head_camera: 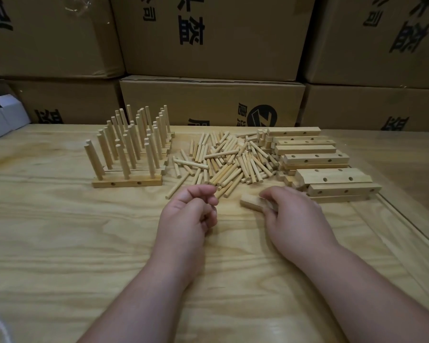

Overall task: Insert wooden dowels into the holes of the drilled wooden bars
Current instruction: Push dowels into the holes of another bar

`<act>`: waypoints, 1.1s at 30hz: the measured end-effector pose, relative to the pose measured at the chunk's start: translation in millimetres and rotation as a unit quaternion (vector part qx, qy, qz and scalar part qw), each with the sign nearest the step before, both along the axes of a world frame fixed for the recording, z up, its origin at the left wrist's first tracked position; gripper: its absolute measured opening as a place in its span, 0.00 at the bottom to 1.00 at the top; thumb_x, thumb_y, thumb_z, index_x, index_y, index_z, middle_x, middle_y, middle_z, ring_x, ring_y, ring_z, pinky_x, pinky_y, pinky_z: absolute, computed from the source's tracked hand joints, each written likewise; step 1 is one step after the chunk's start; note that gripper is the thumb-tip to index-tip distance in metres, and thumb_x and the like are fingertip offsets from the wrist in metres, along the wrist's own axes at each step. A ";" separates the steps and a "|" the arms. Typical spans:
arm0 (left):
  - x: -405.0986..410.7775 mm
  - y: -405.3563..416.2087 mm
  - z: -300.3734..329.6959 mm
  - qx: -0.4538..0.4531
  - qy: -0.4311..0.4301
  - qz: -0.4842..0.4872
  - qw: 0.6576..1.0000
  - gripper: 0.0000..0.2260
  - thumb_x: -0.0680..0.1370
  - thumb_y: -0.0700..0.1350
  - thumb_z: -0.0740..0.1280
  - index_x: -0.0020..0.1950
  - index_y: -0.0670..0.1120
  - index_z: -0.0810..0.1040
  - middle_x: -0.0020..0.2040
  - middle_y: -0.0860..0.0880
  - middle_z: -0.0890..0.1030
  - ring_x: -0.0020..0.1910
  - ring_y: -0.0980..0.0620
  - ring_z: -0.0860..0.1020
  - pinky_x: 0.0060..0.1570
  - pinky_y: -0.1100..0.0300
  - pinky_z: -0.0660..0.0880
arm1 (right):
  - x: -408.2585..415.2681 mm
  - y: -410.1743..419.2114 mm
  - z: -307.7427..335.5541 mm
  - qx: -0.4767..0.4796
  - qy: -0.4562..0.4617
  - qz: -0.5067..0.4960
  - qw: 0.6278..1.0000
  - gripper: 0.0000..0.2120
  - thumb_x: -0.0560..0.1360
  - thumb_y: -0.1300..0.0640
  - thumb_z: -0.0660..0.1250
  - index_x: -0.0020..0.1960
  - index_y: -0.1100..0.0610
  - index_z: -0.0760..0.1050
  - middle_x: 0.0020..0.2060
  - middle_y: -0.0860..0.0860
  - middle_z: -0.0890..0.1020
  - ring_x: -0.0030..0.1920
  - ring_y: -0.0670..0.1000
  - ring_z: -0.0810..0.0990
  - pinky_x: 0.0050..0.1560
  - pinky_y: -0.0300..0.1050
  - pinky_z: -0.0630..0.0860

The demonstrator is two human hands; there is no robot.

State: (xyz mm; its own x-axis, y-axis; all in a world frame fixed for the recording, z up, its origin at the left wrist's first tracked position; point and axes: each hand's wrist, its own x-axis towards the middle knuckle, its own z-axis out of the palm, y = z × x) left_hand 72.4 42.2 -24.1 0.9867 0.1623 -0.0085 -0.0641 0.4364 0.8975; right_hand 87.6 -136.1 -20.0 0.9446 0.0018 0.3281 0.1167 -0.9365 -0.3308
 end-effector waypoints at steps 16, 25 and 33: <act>5.2 -0.2 -7.8 0.042 -0.006 -0.020 0.999 0.06 0.83 0.43 0.66 0.54 0.47 0.83 0.49 0.44 0.86 0.46 0.50 0.83 0.47 0.53 0.77 | -5.6 24.8 -5.2 0.207 -0.107 0.197 0.952 0.20 0.75 0.52 0.71 0.66 0.53 0.78 0.56 0.40 0.78 0.52 0.41 0.78 0.52 0.34 0.75; 7.5 0.2 -0.6 -0.071 0.008 0.059 0.996 0.07 0.84 0.41 0.63 0.56 0.49 0.80 0.50 0.49 0.86 0.48 0.52 0.84 0.41 0.59 0.79 | 2.2 18.6 -11.2 0.247 -0.031 0.167 0.954 0.05 0.75 0.49 0.69 0.50 0.46 0.82 0.43 0.38 0.82 0.46 0.39 0.79 0.41 0.28 0.70; 7.2 1.6 1.3 -0.111 0.000 0.100 0.989 0.12 0.84 0.39 0.61 0.48 0.45 0.83 0.44 0.46 0.87 0.41 0.51 0.85 0.37 0.59 0.81 | 1.4 21.9 -7.9 0.312 -0.052 0.227 0.921 0.13 0.79 0.43 0.62 0.51 0.48 0.82 0.45 0.40 0.82 0.51 0.44 0.81 0.49 0.35 0.74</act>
State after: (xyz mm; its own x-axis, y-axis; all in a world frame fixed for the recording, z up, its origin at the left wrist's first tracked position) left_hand 79.6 43.8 -22.8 0.9352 0.3478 -0.0663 -0.1681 0.6011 0.7813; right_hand 89.0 -114.2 -27.9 0.8564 0.1702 0.4874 0.5109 -0.4151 -0.7528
